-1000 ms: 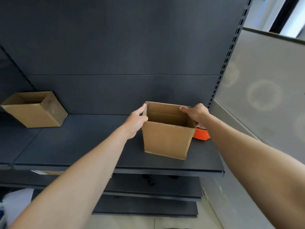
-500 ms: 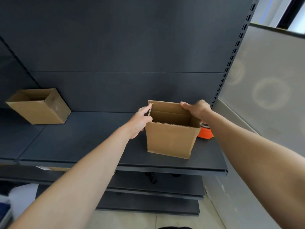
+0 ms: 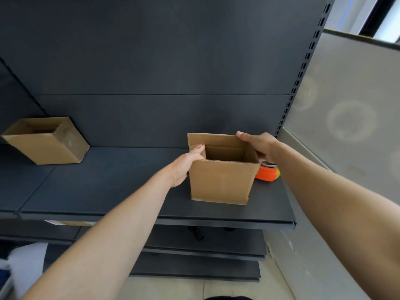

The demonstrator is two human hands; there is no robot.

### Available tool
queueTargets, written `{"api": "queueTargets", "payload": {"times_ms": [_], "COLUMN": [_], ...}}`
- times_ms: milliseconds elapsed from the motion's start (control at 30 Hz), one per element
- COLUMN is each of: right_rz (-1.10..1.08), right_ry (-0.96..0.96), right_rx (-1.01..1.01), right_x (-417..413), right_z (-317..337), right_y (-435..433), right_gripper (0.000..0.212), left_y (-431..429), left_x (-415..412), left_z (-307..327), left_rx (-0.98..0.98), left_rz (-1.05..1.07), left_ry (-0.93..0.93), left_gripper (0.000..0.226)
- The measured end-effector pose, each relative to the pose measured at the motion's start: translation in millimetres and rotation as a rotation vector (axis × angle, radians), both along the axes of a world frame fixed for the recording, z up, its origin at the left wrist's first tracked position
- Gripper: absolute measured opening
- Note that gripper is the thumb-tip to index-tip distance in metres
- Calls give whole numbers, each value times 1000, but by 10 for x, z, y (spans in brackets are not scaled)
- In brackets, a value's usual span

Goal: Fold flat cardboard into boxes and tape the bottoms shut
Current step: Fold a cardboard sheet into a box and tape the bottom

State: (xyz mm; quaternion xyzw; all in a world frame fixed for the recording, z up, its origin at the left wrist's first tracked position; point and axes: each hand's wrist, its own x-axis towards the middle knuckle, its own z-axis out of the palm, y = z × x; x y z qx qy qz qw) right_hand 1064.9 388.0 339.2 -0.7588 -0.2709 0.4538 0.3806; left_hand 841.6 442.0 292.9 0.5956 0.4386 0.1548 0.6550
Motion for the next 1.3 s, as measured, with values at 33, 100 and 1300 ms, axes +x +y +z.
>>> {"api": "queueTargets", "payload": {"times_ms": [33, 100, 1300], "right_rz": [34, 81, -99], "right_ry": [156, 405, 487], "right_rx": [19, 71, 120], "right_x": [61, 198, -110], "right_z": [-6, -59, -507], "right_y": [-35, -116, -147], "right_gripper": [44, 32, 70], "left_y": [18, 21, -213], "left_x": [-16, -15, 74], "left_z": [-9, 2, -64], "left_rx": [-25, -43, 358], "left_rz": [24, 52, 247], "left_ry": [-21, -47, 114], "left_gripper": [53, 52, 76]}}
